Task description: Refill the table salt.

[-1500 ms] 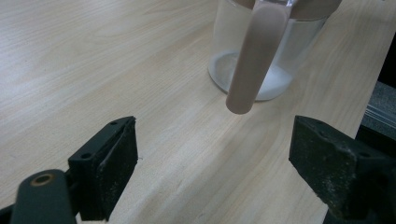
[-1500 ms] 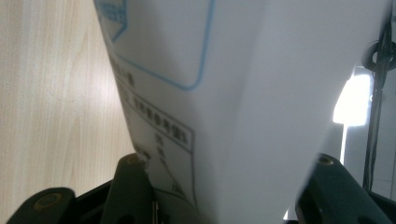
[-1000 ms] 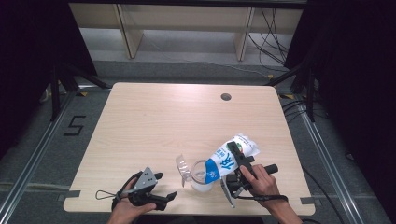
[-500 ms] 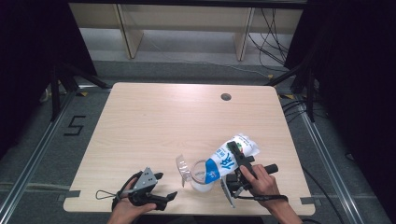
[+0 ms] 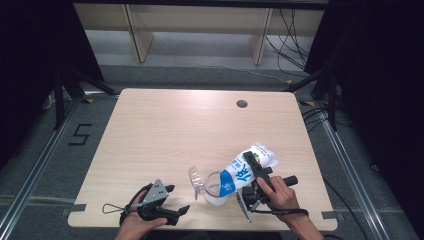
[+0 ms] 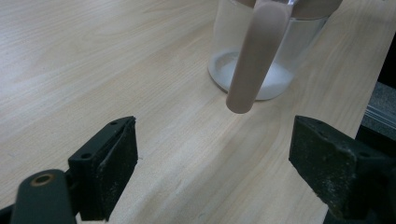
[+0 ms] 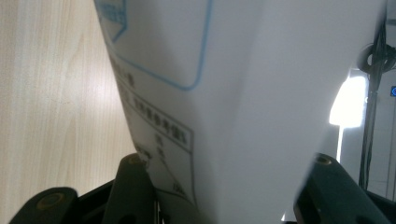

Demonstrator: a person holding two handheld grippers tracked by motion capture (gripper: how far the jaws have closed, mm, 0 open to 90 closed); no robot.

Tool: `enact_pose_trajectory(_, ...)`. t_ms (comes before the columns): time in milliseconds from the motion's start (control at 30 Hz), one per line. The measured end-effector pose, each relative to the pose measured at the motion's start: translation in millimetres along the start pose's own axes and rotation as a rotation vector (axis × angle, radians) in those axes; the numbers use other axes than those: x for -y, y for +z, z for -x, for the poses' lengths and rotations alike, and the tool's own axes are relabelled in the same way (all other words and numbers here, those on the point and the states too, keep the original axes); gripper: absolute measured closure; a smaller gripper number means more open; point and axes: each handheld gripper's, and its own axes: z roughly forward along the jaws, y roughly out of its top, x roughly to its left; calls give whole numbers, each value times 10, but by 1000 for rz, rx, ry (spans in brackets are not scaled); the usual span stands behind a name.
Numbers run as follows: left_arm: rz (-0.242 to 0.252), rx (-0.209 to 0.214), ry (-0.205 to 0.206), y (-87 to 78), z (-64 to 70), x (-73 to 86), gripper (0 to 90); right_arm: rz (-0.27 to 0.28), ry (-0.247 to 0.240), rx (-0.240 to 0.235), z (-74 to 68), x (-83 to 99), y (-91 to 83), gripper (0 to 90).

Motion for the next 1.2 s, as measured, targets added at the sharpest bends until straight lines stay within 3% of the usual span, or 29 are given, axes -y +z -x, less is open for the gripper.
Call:
enact_pose_trajectory(33, 0, 0, -1, 0, 0, 0, 152, 2, -10, 2, 7, -2, 0, 567)
enact_pose_trajectory(100, 0, 0, 0, 0, 0, 0, 152, -2, -80, 7, 54, -6, -3, 569)
enact_pose_trajectory(133, 0, 0, -1, 0, 0, 0, 152, -4, -53, 3, 34, -6, -5, 570)
enact_pose_trajectory(200, -3, -3, 1, -2, -2, 0, 152, -8, -65, 7, 37, -4, -6, 571)
enact_pose_trajectory(267, -2, -1, 2, -1, -1, 0, 152, 0, -22, -2, 5, -6, 3, 571)
enact_pose_trajectory(967, -4, -5, -12, -1, 6, 3, 152, -12, -47, 0, 29, -16, -9, 582)
enact_pose_trajectory(1000, -7, -8, -12, -4, 8, 1, 152, -10, -31, 9, 14, -11, -10, 583)
enact_pose_trajectory(1100, -4, -5, -11, -2, 5, 2, 152, -10, -53, 3, 33, -14, -10, 585)
enact_pose_trajectory(1167, -2, -6, -13, -1, 6, 3, 152, 2, -49, 9, 33, -9, -3, 586)
enact_pose_trajectory(1200, -8, -9, -11, -5, 8, 1, 152, -3, -17, 8, 12, -4, -5, 587)
